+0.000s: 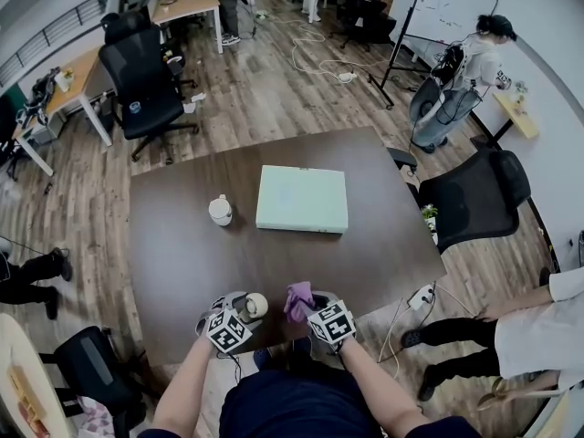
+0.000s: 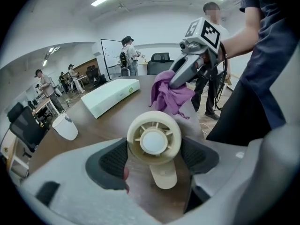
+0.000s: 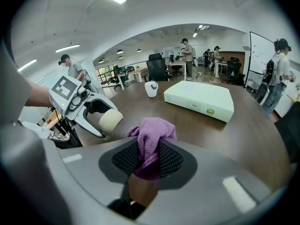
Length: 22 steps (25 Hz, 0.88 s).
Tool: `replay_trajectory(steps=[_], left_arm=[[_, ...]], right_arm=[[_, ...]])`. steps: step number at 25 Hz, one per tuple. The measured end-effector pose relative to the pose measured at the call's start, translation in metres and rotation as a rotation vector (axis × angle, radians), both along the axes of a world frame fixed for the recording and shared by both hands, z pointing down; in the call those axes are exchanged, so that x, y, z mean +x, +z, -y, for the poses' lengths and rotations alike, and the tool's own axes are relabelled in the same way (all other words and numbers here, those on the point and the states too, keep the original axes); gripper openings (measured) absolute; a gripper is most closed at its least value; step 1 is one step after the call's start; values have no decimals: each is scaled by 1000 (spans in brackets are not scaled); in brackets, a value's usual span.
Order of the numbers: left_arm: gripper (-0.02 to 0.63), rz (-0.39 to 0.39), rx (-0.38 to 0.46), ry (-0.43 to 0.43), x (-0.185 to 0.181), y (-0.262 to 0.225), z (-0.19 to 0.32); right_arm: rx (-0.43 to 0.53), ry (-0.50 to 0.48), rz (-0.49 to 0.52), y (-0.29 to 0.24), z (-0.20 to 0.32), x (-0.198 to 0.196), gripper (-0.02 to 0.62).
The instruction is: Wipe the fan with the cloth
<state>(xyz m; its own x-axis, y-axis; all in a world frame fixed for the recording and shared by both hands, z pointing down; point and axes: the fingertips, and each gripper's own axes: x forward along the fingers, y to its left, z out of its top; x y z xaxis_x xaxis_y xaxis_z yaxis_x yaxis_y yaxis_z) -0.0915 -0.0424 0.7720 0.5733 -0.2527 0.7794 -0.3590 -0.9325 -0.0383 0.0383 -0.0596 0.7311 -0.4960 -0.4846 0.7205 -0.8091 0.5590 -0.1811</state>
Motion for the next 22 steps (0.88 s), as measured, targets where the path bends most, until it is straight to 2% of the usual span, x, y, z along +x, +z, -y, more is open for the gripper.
replay_trajectory(steps=[8,22], left_arm=[[362,54,-26,13,2,25,6],[362,266,-20,91,0,74,3]], right_arm=[[6,-4,4,-3,5,1,106],[-5,4,13,-2,5,5,106]])
